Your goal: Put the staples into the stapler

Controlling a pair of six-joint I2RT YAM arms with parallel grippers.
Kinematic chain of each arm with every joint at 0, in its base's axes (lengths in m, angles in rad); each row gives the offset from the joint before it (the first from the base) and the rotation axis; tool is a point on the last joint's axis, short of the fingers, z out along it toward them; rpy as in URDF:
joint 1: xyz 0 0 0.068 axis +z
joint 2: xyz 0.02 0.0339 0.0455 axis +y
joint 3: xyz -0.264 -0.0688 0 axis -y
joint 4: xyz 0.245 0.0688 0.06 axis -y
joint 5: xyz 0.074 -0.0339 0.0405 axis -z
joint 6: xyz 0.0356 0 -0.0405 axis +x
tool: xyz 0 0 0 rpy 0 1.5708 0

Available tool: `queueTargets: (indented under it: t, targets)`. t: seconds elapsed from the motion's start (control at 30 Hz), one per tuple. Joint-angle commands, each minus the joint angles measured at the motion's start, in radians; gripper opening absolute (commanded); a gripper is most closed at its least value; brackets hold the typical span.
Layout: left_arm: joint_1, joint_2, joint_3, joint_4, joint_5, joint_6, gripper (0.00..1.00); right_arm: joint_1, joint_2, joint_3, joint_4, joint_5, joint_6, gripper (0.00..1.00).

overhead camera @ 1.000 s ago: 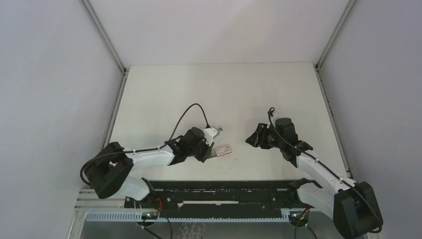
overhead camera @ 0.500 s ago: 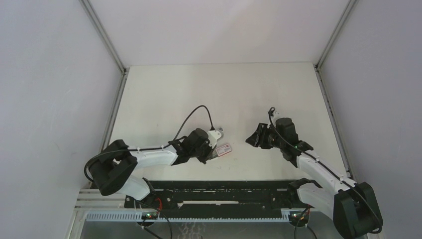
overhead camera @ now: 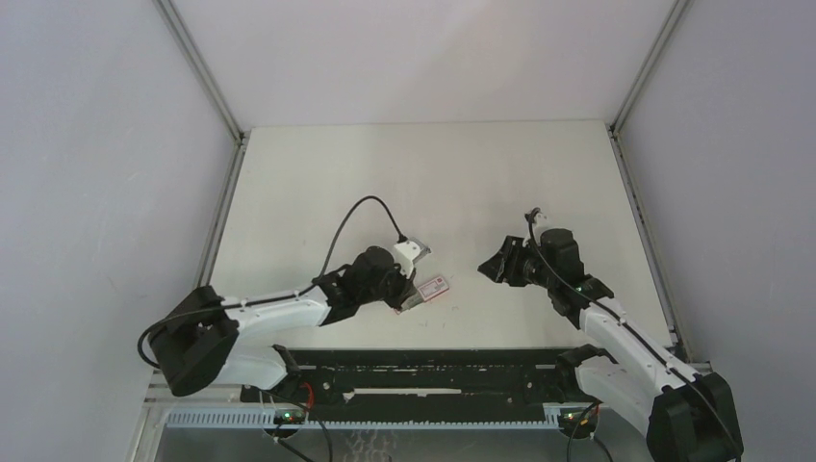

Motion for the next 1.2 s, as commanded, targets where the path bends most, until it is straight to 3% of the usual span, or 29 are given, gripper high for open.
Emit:
queueTargets:
  t: [0.0,0.13,0.37,0.63,0.8,0.87,1.03,1.17]
  targets:
    - [-0.004,-0.089,-0.036,0.089,-0.038,-0.087,0.00,-0.003,-0.023,0.017,0.015,-0.015,-0.009,0.47]
    - [-0.004,-0.065,-0.022,0.045,-0.060,-0.089,0.01,-0.003,-0.014,0.017,0.018,-0.017,-0.016,0.47]
    - [-0.044,-0.001,0.028,-0.020,-0.114,-0.090,0.25,0.004,0.004,0.016,0.013,-0.009,-0.025,0.48]
    - [-0.056,0.029,0.046,-0.029,-0.143,-0.083,0.33,0.013,0.001,0.016,0.006,0.009,-0.029,0.49]
    - [-0.071,0.025,0.070,-0.031,-0.150,-0.081,0.41,0.005,-0.031,0.016,-0.071,0.168,-0.010,0.56]
    - [-0.072,0.011,0.083,-0.017,-0.137,-0.084,0.47,-0.018,-0.041,0.016,-0.123,0.235,0.005,0.61]
    - [-0.072,-0.061,0.083,0.031,-0.151,-0.087,0.58,-0.161,-0.052,0.016,-0.236,0.286,0.024,0.62]
    - [-0.070,-0.165,0.020,0.098,-0.192,-0.084,0.65,-0.273,-0.093,0.016,-0.372,0.438,0.127,0.63]
